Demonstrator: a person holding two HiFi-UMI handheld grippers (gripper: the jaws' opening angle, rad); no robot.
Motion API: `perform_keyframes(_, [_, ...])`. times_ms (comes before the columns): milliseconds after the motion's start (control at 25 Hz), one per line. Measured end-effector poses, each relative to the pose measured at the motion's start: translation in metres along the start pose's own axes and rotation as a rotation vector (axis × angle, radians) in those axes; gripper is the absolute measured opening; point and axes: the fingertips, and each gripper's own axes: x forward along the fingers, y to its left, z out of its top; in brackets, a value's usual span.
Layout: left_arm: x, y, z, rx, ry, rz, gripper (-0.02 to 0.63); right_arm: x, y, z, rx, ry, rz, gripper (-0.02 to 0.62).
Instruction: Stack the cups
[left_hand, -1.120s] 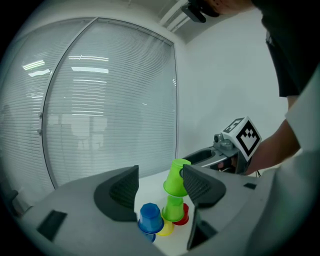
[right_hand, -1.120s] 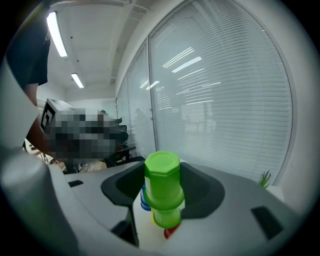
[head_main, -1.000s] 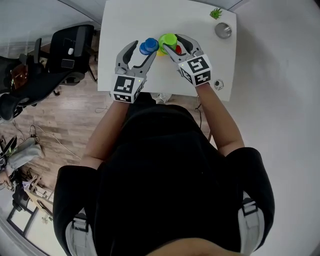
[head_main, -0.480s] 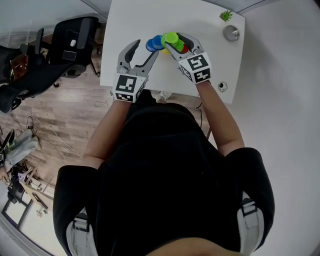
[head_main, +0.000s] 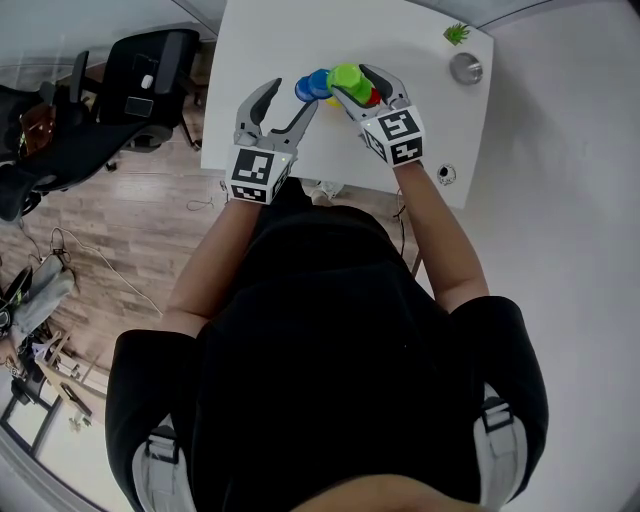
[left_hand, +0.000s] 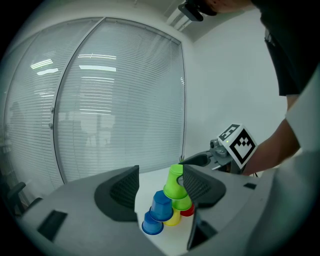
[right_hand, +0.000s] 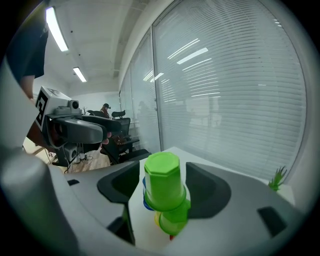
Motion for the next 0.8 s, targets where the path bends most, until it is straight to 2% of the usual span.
perform_keyframes(120, [0.000, 0.000, 0.002, 0.002, -0.004, 0.000, 0.282, -0.006, -0.001, 0.007, 0.015, -0.027, 0.002, 0.332])
perform_keyframes(320, [-0.005, 0.000, 0.007, 0.006, -0.019, -0.015, 0.280, -0.036, 0.000, 0.029, 0.014, -0.116, -0.012, 0.336])
perform_keyframes(560, [-0.017, -0.014, 0.028, 0.009, -0.075, -0.071, 0.219, -0.086, 0.010, 0.043, 0.040, -0.213, -0.018, 0.307])
perform_keyframes(800, [-0.028, -0.035, 0.047, 0.093, -0.105, -0.150, 0.153, -0.117, 0.018, 0.047, 0.040, -0.258, -0.024, 0.259])
